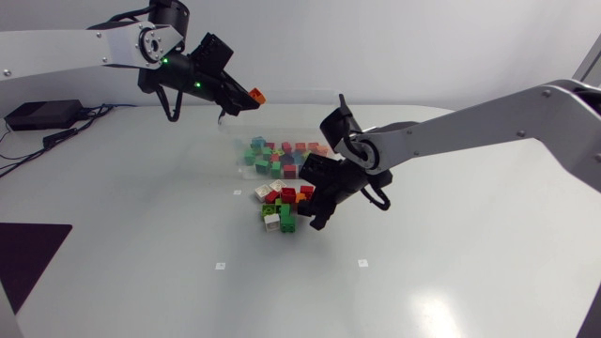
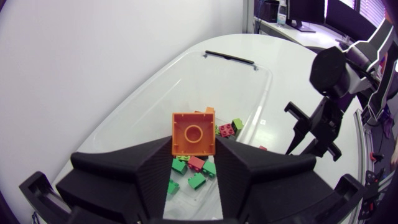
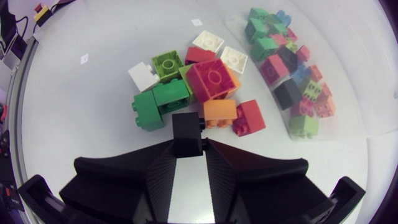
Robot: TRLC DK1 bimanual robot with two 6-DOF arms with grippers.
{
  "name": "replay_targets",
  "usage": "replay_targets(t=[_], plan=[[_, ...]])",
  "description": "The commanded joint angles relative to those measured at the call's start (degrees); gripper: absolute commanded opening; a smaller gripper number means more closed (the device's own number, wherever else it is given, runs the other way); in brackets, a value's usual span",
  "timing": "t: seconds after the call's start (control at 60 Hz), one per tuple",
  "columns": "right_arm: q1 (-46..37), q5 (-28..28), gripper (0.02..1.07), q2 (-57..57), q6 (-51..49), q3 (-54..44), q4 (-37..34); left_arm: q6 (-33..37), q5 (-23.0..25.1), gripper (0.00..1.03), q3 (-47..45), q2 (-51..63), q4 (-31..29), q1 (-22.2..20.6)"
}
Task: Place the duplo bricks in the container
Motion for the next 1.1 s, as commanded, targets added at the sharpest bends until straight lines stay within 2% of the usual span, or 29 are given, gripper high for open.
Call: replay_targets(t=[0.0,0.033,0.067,0.1,0.133,0.15,0.167,0.183,0.217,0.433,0.717,0.85,1.083], plan=[[-0.69,-0.02,0.25,-3.57,-1.69,-1.35,-1.37,-3.29,-0.39,0.2,4.4,4.05,0.35,0.37],[-0.95,-0.02,0.25,-4.54,-1.69,-1.26,-1.9,-3.99,-1.1,0.21,5.63,5.19,0.35,0.2],[-1.31,-0.11,0.25,-5.33,-1.69,-1.26,-2.16,-4.7,-1.8,0.27,6.95,6.33,0.26,0.11],[-1.39,-0.11,0.25,-6.3,-1.69,-1.08,-2.51,-5.05,-2.41,0.4,8.09,7.3,-0.09,0.02],[-1.66,-0.11,0.25,-7.35,-1.69,-0.99,-2.69,-4.96,-3.82,0.6,8.44,7.83,-0.18,-0.15],[-1.75,-0.11,0.25,-7.97,-1.6,-0.91,-2.69,-4.96,-4.26,0.74,8.36,7.83,-0.18,-0.24],[-1.83,-0.11,0.25,-8.14,-1.6,-0.82,-2.77,-4.87,-4.44,0.77,8.36,7.83,-0.18,-0.24],[-2.01,-0.11,0.25,-8.58,-1.51,-0.82,-2.77,-4.7,-4.96,0.91,8.18,7.83,-0.18,-0.33],[-2.18,-0.11,0.25,-9.28,-1.51,-0.47,-3.13,-4.52,-5.49,0.99,7.74,7.48,-0.18,-0.42],[-3.85,-1.61,0.25,-11.66,0.33,3.14,-4.09,-3.91,-6.37,0.99,1.24,1.15,-0.18,0.02],[-5.52,-2.57,0.25,-11.39,4.9,9.03,-2.6,6.55,-7.6,0.99,-17.92,-12.56,-0.18,-0.15],[-6.14,-3.01,0.25,-9.99,7.27,12.45,-1.72,15.87,-8.3,0.98,-27.59,-15.37,-1.06,-2.44],[-6.67,-2.92,0.25,-7.44,11.67,16.67,1.53,22.64,-9.97,0.98,-35.68,-15.2,-2.03,-7.01]])
